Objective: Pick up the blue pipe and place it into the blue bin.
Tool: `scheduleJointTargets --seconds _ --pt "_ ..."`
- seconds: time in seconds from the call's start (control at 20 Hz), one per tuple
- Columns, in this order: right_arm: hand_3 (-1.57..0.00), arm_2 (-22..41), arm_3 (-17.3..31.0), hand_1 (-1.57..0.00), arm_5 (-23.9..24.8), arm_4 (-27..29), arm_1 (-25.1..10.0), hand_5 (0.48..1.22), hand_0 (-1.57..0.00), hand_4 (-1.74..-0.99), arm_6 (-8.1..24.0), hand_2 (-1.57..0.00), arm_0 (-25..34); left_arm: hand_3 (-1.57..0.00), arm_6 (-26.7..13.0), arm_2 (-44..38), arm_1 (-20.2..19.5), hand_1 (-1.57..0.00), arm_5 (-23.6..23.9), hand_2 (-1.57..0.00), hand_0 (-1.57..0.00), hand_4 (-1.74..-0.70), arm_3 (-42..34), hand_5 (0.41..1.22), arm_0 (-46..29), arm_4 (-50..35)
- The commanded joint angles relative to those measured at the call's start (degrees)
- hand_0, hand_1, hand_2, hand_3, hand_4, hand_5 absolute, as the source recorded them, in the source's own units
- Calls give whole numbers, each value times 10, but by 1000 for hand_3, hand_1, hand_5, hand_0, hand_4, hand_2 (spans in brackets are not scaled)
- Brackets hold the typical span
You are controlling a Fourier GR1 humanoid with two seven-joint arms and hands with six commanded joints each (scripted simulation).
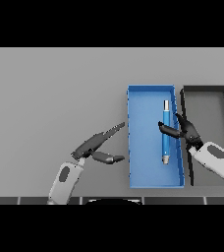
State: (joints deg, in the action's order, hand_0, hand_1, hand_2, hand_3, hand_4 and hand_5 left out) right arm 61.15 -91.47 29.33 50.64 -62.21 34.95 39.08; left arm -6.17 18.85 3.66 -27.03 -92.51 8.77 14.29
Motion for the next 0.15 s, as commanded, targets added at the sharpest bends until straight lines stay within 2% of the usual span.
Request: scheduleJointTargets --seconds 0.0,0.1 --pt "-3 2 6 -5 -8 -2 0 655 -6 -1022 -2 -5 -1 1 2 3 2 1 0 1 1 -885 -2 431 -2 0" --pt "-3 2 2 -5 -5 0 3 643 -6 -1022 -7 -5 -5 1 6 3 1 1 3 1 1 -885 1 431 -7 4"
